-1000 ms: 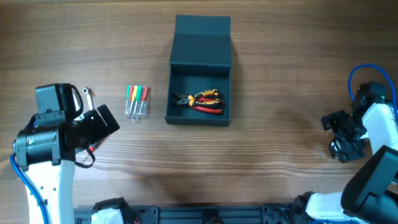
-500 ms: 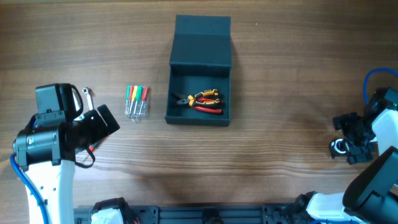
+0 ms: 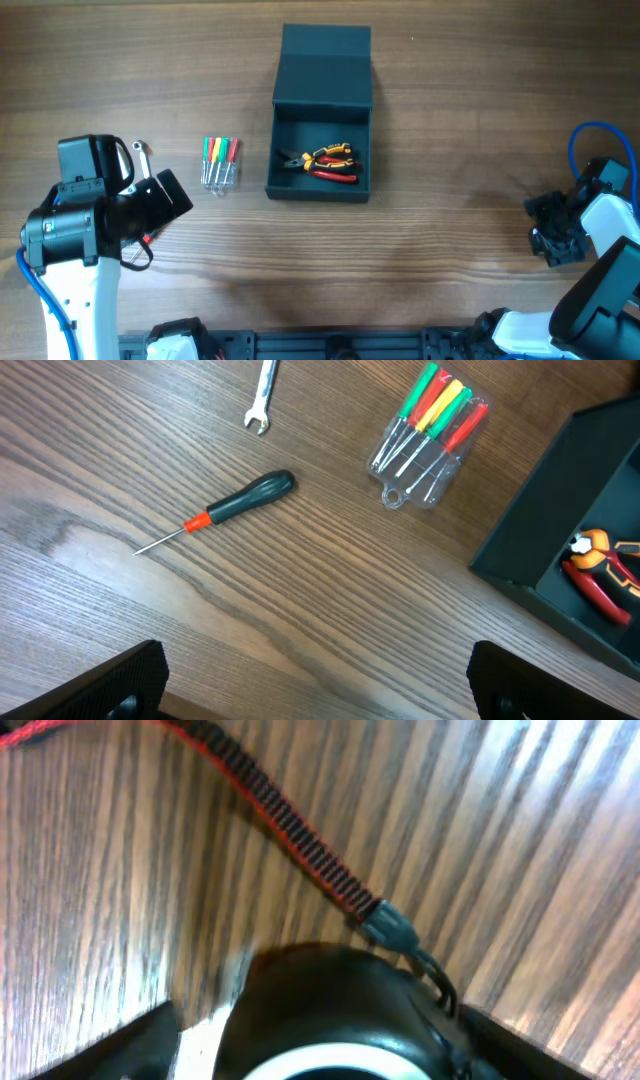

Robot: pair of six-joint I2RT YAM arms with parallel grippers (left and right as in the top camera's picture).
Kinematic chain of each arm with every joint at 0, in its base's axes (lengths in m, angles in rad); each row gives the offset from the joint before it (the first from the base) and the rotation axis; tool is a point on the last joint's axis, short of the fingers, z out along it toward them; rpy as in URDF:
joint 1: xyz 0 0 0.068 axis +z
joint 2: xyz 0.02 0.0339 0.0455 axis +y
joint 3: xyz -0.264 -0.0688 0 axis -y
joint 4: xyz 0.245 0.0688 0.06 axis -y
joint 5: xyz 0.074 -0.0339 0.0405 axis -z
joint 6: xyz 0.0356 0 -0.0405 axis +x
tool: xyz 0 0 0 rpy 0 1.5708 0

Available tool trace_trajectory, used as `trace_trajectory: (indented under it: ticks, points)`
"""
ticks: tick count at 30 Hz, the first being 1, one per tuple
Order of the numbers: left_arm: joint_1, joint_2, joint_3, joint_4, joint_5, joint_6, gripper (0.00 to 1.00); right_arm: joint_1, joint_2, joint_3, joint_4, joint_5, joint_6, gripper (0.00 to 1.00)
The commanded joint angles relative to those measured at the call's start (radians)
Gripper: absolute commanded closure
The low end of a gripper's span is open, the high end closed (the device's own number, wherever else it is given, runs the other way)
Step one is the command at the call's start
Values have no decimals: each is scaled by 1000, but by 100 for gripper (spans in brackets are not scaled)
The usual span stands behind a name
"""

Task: Pack container
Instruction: 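Grasp the black round item with the right gripper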

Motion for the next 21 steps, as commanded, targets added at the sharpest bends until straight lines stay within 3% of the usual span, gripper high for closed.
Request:
trace_trajectory:
  ticks: [1,5,12,17,21]
  points:
    - [8,-11,18,-1,12,-13,0,0,11,-29,5,-18,-8,32]
    - [8,-11,18,-1,12,-13,0,0,11,-29,5,-18,-8,50]
    - [8,-11,18,-1,12,-13,0,0,11,-29,0,-39,-16,64]
    - [8,-11,18,0,12,-13,0,0,11,-29,22,-111,-106,87]
    - [8,-11,18,0,12,-13,0,0,11,-27,25,-145,-113,96]
